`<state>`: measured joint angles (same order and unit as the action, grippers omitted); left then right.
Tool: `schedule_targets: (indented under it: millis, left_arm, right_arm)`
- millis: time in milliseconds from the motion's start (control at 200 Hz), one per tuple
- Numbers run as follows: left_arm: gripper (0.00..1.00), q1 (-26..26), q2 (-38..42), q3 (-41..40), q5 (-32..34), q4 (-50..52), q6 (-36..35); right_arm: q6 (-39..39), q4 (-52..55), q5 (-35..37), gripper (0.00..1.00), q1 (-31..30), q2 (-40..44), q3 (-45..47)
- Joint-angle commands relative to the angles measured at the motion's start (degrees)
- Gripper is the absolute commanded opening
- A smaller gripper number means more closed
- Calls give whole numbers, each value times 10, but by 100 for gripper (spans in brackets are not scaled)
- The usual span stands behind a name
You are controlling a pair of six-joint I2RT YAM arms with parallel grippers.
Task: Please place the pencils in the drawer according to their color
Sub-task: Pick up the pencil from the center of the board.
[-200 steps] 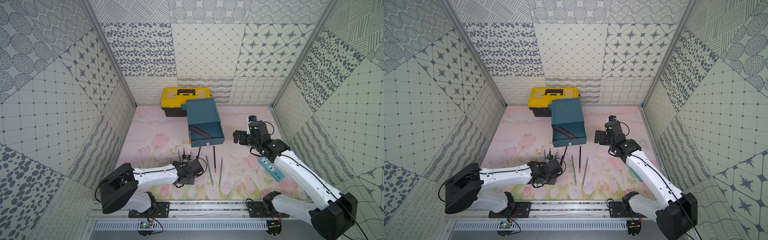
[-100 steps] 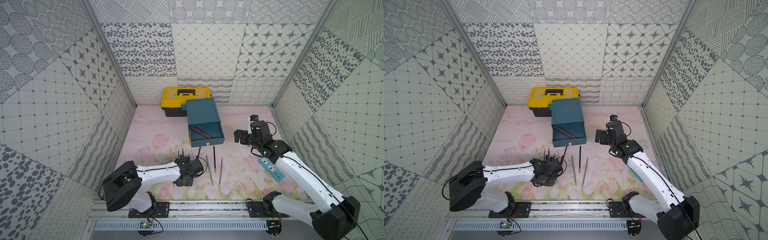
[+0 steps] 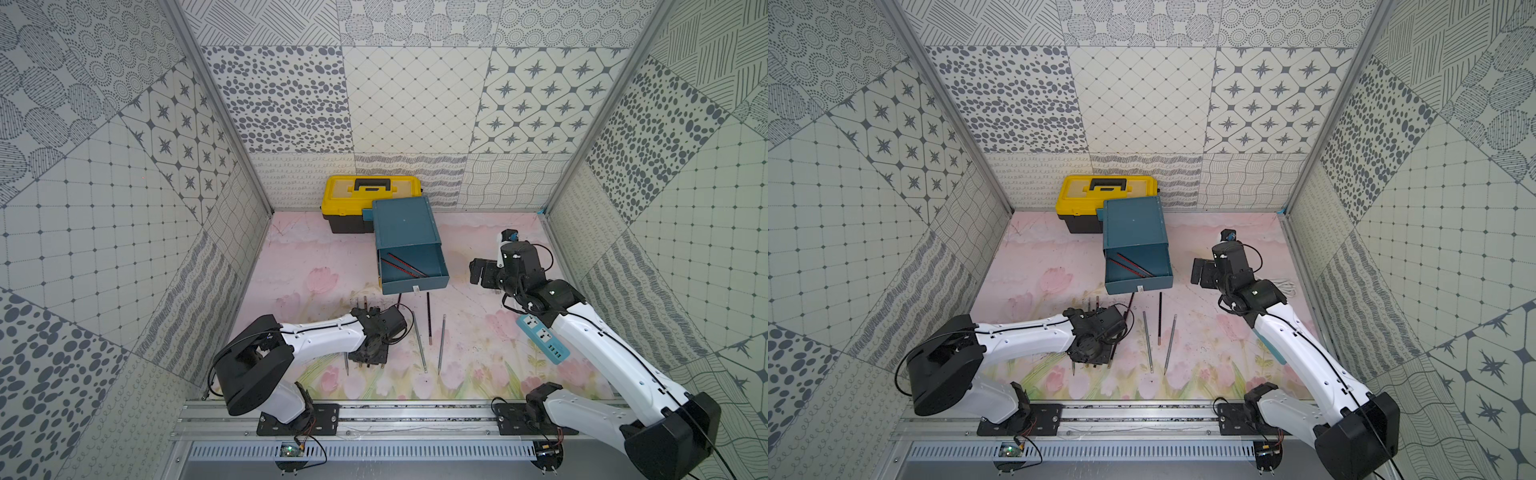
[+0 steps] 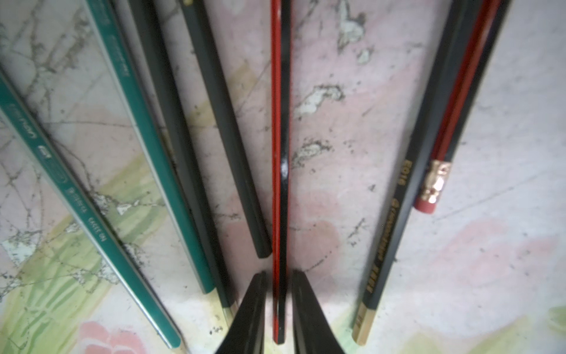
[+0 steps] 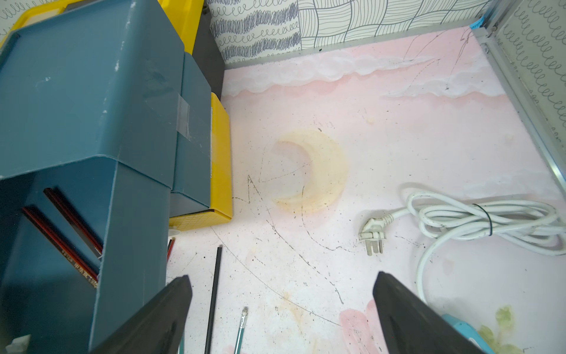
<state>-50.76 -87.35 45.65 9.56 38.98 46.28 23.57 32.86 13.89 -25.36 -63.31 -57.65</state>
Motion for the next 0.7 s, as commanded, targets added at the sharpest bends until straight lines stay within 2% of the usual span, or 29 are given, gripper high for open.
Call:
schedule_targets:
  millis: [0,335,695]
  left_arm:
    - [19,3,-8,-10,-35,-2,0]
    - [0,1,17,-25,-55,34,8]
    - [0,1,93,-20,-55,28,-10]
  right_arm:
    - [-4,-14,10,99,1,12,-21]
    - [5,-14,9,99,1,5,-23]
    - [2,-14,10,99,1,13,-23]
